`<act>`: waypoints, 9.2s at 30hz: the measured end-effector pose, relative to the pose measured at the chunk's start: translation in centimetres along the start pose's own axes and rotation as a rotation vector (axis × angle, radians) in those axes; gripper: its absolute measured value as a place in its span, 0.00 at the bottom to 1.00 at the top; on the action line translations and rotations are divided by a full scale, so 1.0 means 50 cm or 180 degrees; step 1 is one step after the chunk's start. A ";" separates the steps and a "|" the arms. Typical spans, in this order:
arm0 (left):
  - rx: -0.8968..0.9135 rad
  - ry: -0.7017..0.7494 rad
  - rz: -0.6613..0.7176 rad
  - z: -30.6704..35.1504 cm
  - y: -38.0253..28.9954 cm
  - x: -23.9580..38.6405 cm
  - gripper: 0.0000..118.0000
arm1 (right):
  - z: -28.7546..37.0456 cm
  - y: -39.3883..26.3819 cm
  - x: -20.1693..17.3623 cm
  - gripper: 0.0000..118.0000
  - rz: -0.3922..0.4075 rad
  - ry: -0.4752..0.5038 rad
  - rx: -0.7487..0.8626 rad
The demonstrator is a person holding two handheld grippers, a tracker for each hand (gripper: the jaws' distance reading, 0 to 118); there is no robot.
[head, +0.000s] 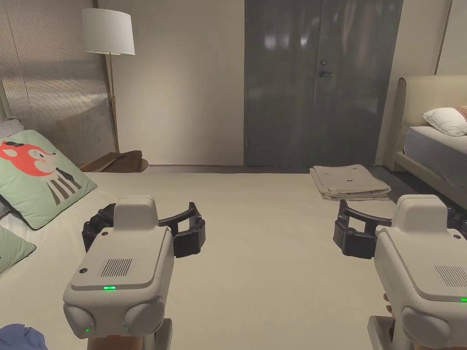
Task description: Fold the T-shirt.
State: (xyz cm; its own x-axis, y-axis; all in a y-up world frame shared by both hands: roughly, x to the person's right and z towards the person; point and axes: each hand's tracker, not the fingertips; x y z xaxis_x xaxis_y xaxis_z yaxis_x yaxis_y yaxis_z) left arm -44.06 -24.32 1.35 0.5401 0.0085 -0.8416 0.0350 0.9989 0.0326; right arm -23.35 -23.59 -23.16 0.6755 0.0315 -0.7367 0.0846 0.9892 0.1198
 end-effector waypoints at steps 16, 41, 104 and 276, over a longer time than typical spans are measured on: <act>0.0030 0.0040 -0.0097 0.000 -0.004 0.007 0.04 | 0.001 0.002 0.006 0.05 0.0028 -0.0151 -0.0032; 0.0067 0.0535 -0.0097 0.059 0.016 -0.112 0.00 | -0.029 -0.012 -0.108 0.00 -0.0023 0.0505 -0.0050; -0.3090 0.1363 0.1240 0.042 -0.392 -0.438 0.10 | -0.050 -0.147 -0.316 0.00 -0.0011 0.1294 -0.0628; -0.0023 -0.0339 0.0365 0.062 0.347 -0.071 0.03 | 0.042 0.326 0.142 0.04 -0.0555 0.0810 0.0016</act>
State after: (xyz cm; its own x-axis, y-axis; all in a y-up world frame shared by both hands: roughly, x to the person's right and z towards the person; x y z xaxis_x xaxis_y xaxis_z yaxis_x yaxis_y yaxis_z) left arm -42.75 -7.15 6.58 0.6264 0.1178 -0.7706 -0.0378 0.9919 0.1210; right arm -15.61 -7.54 -25.04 0.4454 -0.1032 -0.8893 0.1872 0.9821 -0.0202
